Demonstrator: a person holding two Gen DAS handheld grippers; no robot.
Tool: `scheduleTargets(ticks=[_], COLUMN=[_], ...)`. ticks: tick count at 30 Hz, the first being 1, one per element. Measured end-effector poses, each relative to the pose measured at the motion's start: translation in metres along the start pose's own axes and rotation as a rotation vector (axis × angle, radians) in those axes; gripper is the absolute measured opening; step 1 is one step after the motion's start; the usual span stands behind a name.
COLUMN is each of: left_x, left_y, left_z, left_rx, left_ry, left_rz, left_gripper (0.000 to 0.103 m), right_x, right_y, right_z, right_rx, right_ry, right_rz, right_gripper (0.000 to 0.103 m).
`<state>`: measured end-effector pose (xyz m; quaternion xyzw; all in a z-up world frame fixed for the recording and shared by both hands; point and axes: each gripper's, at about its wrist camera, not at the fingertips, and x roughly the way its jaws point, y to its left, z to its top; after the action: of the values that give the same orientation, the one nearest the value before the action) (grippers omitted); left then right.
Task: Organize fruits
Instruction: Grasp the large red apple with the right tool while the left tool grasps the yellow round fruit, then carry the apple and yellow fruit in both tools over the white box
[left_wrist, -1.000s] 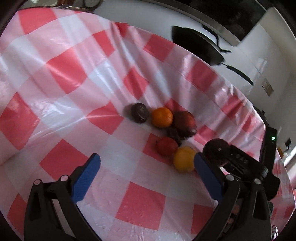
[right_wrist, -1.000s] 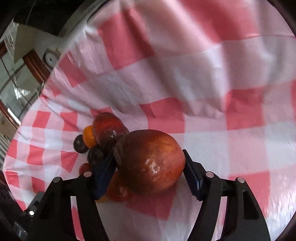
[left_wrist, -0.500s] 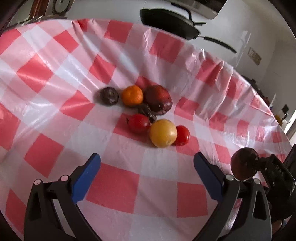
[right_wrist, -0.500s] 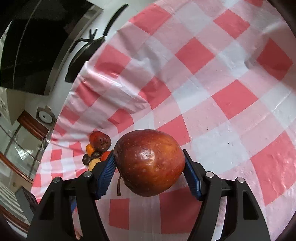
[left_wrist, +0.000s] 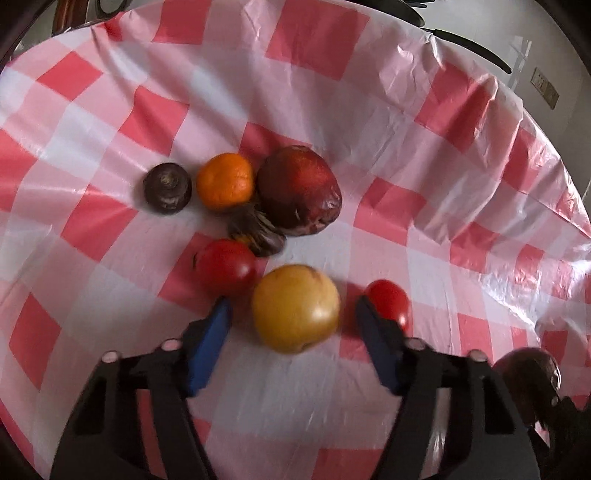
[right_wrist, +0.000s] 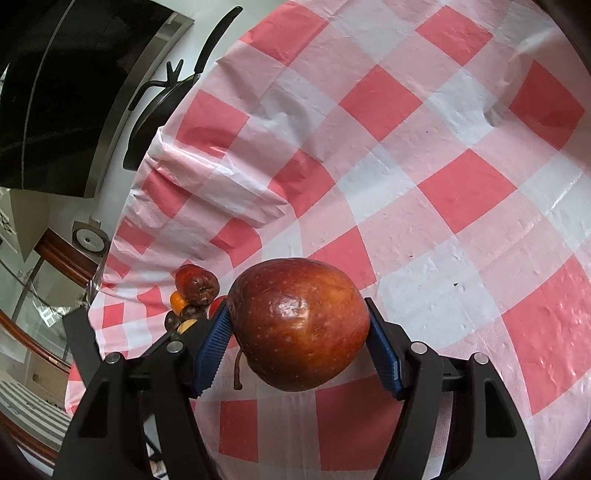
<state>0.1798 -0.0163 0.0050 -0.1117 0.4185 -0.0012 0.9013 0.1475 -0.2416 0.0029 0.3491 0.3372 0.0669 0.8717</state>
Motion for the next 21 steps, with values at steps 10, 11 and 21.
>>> scheduleTargets(ticks=[10,11,21], left_x=[-0.059,-0.065,-0.097], left_y=[0.009,0.009,0.023], left_z=[-0.051,-0.061,-0.079], left_rx=[0.038,0.04,0.006], left_ry=[-0.058,-0.056,-0.102], left_rz=[-0.082,-0.09,-0.156], left_gripper=[0.044,0.045,0.045], right_x=[0.002,0.003,0.003], right_y=[-0.001,-0.001,-0.001], right_z=[-0.001,0.0,-0.001], right_rx=[-0.001,0.003,-0.012], right_ry=[0.01,0.015,0.012], right_rz=[0.008,0.01,0.011], right_gripper=[0.068,0.068,0.068])
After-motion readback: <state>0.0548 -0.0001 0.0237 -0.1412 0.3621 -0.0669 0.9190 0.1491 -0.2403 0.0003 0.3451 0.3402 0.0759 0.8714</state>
